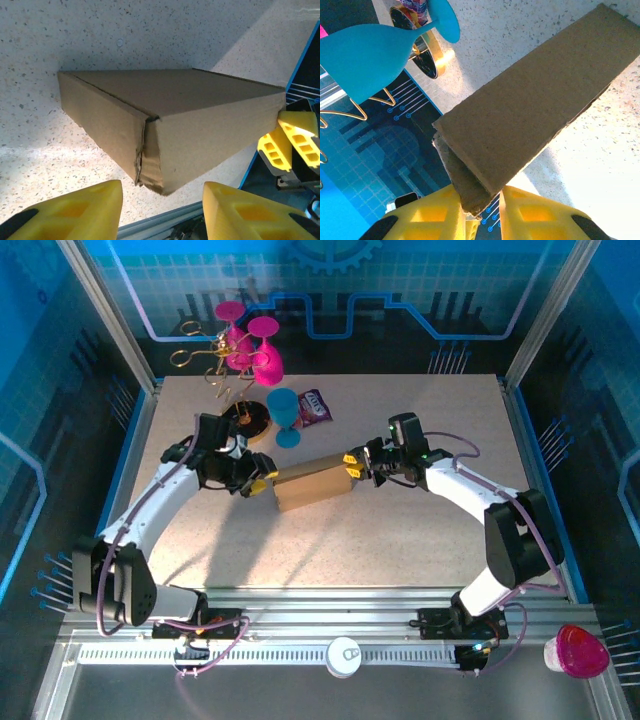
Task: Fold the paper box
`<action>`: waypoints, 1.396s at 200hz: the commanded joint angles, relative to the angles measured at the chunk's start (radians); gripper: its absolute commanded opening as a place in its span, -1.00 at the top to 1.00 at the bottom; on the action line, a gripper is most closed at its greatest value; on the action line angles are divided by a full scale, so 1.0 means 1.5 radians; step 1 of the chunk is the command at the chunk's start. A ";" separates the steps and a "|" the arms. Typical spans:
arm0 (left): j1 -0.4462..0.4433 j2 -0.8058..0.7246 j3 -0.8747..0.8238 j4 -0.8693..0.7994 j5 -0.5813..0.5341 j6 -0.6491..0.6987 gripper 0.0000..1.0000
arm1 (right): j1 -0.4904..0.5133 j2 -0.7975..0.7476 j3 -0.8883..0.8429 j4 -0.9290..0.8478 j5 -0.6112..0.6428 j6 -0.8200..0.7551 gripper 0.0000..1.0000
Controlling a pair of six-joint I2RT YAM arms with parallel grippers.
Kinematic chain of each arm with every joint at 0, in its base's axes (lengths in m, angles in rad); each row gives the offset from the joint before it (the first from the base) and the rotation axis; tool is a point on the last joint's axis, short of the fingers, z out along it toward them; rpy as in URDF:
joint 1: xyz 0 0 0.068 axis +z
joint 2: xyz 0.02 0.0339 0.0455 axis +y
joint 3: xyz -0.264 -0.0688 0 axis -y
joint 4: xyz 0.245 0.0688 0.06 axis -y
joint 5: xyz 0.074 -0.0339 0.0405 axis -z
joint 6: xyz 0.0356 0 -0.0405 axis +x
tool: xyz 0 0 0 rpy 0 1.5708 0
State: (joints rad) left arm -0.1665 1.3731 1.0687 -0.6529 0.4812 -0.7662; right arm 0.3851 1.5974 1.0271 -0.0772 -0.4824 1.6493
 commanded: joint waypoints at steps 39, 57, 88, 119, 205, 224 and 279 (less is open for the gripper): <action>0.002 0.032 -0.058 0.075 0.017 -0.019 0.51 | -0.010 0.022 -0.012 -0.037 0.007 -0.017 0.63; 0.002 0.035 -0.075 0.079 0.014 -0.014 0.68 | -0.013 0.023 -0.012 -0.044 0.006 -0.026 0.67; 0.002 0.030 -0.092 0.081 0.008 -0.010 0.86 | -0.020 0.021 -0.015 -0.066 0.006 -0.051 0.73; 0.001 0.024 -0.088 0.079 0.010 -0.009 0.87 | -0.028 0.019 -0.009 -0.092 0.001 -0.084 0.69; -0.127 -0.039 -0.115 0.047 -0.057 -0.037 0.46 | -0.081 -0.139 -0.072 -0.336 0.065 -0.310 0.17; -0.150 -0.067 -0.147 0.052 -0.072 -0.061 0.33 | -0.104 -0.205 -0.131 -0.370 0.092 -0.340 0.04; -0.148 -0.166 -0.092 -0.039 -0.151 -0.060 -0.18 | -0.134 -0.321 -0.080 -0.516 0.245 -0.448 -0.20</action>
State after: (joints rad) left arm -0.3939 1.1839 0.8505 -0.6094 0.3534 -0.8593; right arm 0.2012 1.1564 0.8146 -0.7025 -0.2665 1.1007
